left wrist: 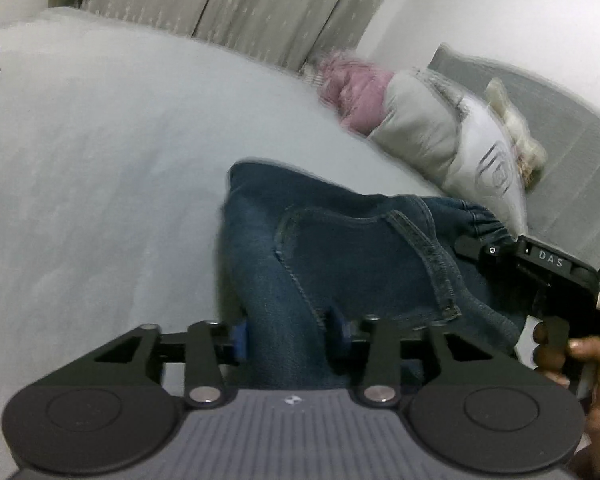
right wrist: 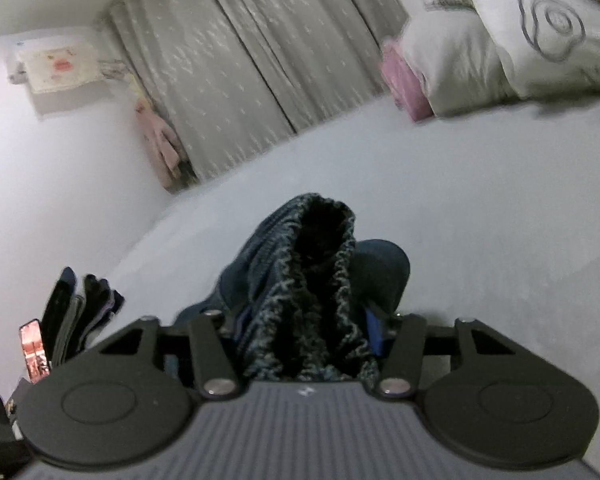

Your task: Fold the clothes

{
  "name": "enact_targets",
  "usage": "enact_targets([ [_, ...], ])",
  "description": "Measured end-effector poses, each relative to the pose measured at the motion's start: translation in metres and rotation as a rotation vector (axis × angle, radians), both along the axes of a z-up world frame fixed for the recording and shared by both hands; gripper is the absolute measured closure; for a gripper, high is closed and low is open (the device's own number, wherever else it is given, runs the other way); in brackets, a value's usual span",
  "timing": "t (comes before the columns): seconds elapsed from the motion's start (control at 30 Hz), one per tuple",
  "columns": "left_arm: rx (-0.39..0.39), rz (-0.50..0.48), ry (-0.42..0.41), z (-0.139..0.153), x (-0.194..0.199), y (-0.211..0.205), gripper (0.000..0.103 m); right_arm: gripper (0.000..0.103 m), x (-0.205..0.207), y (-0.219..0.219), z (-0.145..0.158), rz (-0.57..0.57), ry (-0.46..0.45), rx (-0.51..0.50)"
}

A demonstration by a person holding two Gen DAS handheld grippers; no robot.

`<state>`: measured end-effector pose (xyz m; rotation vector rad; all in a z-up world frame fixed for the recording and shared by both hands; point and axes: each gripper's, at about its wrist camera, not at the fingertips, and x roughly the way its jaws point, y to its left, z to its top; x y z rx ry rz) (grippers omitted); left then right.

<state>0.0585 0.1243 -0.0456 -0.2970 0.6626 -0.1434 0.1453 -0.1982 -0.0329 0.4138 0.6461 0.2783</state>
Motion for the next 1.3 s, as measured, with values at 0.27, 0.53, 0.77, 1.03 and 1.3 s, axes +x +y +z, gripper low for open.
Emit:
enact_targets([
  [0.27,0.259,0.068,-0.006,0.025,-0.017,-0.022,0.012,0.015,-0.029,0.004,0.005,-0.019,-0.074,-0.190],
  [0.53,0.424,0.085,0.080,0.056,-0.036,-0.079,0.001,0.015,-0.073,0.012,0.058,-0.001,-0.077,-0.343],
  [0.77,0.364,0.028,0.243,0.064,-0.033,-0.104,0.001,0.015,-0.087,0.021,0.075,0.082,0.078,-0.386],
  [1.03,0.360,0.038,0.339,0.064,-0.044,-0.124,0.001,0.015,-0.093,0.011,0.073,0.077,0.171,-0.410],
  [1.3,0.347,0.030,0.394,0.056,-0.035,-0.139,0.001,0.015,-0.093,0.019,0.057,0.108,0.206,-0.463],
])
